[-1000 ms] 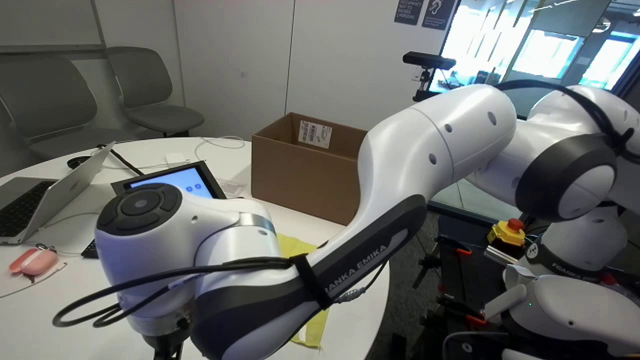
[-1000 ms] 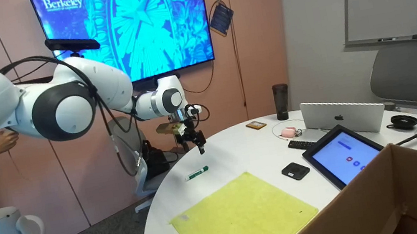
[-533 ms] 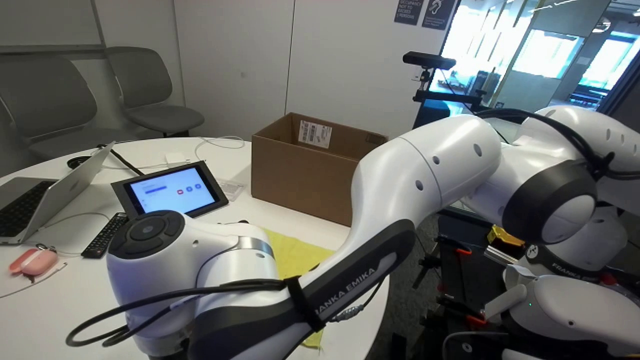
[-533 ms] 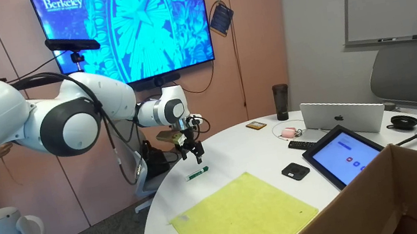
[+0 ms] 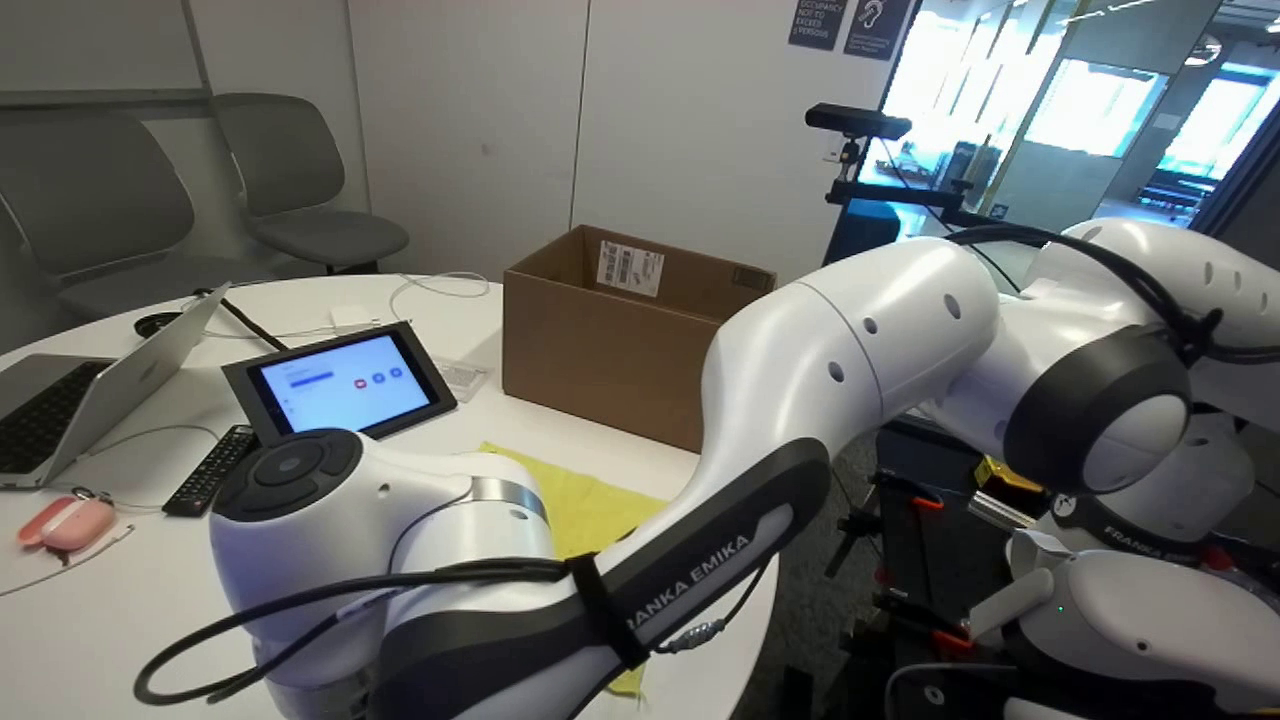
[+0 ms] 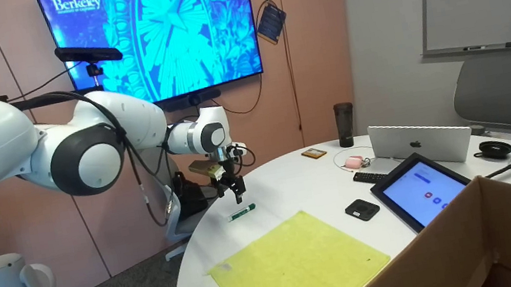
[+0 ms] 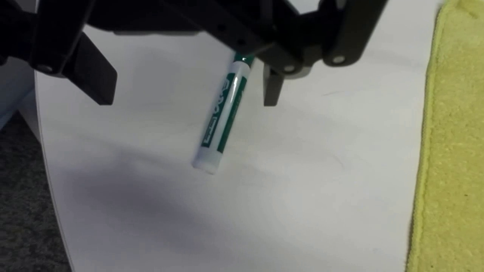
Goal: Put the marker on the green towel, then wrap the marker in the towel and put it in the box
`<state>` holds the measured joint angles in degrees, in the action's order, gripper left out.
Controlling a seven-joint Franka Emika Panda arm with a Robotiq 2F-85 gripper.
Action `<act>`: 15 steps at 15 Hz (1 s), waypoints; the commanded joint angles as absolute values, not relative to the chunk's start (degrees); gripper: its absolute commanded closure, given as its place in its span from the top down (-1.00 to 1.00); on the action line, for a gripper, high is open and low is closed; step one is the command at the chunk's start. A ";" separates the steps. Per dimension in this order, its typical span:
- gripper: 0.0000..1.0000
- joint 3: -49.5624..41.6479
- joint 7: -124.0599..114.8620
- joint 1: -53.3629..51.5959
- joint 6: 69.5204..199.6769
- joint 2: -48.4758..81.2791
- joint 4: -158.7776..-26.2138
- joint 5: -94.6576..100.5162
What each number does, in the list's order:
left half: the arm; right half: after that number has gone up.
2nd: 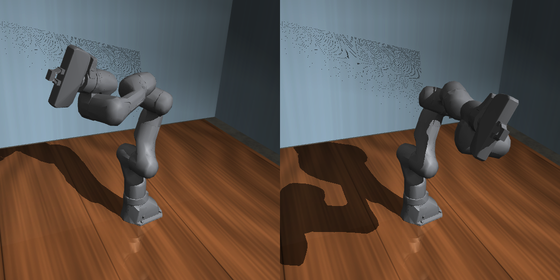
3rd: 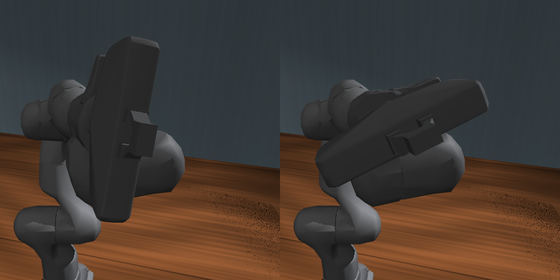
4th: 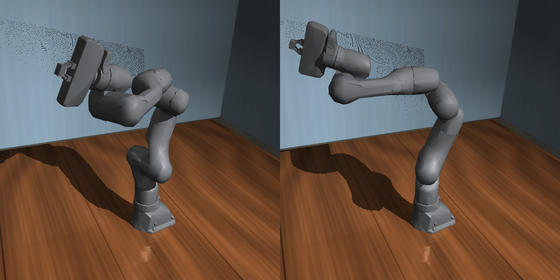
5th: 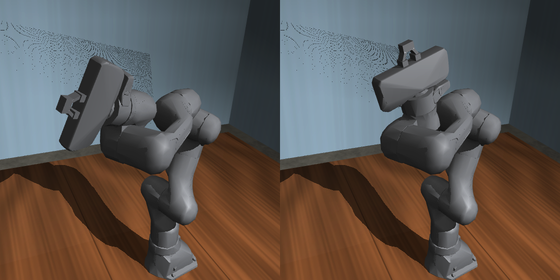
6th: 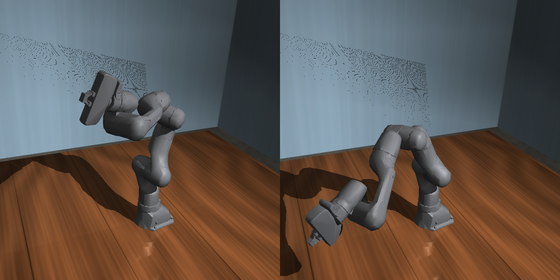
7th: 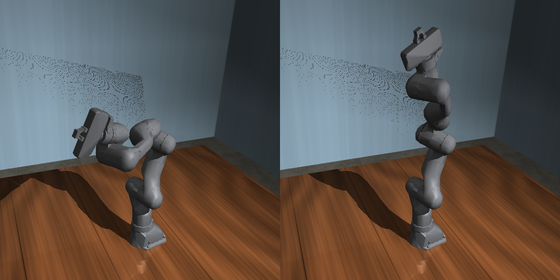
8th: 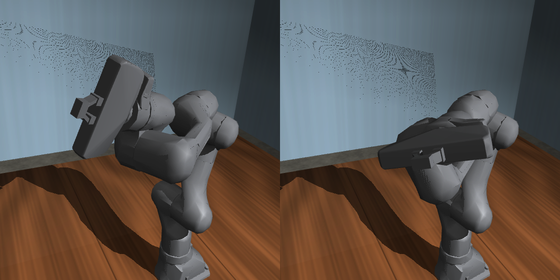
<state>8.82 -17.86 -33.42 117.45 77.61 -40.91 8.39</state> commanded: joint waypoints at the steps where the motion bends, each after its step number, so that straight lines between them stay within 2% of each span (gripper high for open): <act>1: 1.00 10.30 -18.86 -32.63 117.08 73.63 -44.31 6.99; 15: 1.00 11.93 -24.16 -28.69 131.76 62.13 -67.58 7.08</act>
<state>11.69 -22.58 -29.93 125.95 66.68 -59.05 7.57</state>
